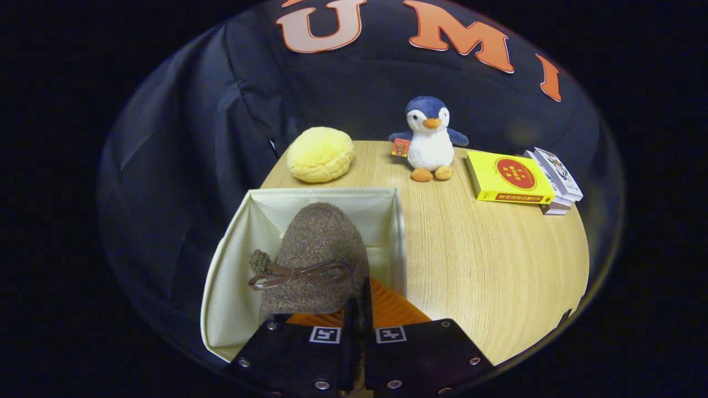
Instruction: Open the storage box then place both shoes into the box .Put the left shoe in first, then the right shoe, with the right side of both shoes facing outward in a uniform manner.
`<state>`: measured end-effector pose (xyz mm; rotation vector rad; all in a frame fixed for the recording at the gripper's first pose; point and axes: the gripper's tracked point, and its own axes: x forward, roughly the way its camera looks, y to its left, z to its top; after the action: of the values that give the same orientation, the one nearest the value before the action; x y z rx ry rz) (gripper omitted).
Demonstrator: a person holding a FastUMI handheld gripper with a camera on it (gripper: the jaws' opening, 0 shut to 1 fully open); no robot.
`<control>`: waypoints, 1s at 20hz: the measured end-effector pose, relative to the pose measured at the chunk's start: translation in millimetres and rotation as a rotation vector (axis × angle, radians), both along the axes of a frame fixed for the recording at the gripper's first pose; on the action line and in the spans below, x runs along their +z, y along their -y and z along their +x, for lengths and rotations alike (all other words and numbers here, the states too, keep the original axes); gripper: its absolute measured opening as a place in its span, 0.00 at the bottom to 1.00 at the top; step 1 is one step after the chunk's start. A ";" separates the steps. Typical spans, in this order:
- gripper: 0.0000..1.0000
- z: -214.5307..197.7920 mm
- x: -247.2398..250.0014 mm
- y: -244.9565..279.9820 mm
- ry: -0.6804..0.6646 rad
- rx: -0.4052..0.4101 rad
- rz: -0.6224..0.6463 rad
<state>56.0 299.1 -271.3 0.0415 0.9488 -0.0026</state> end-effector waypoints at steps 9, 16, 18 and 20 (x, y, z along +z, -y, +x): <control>0.30 -33.5 9.5 -19.0 -0.095 0.087 0.125; 0.59 -32.3 94.2 48.7 0.134 0.205 0.175; 0.64 -31.5 108.6 82.7 0.217 0.200 0.144; 0.69 -26.4 128.2 114.1 0.315 0.180 0.139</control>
<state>29.6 185.0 -143.0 0.0819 0.6334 0.2307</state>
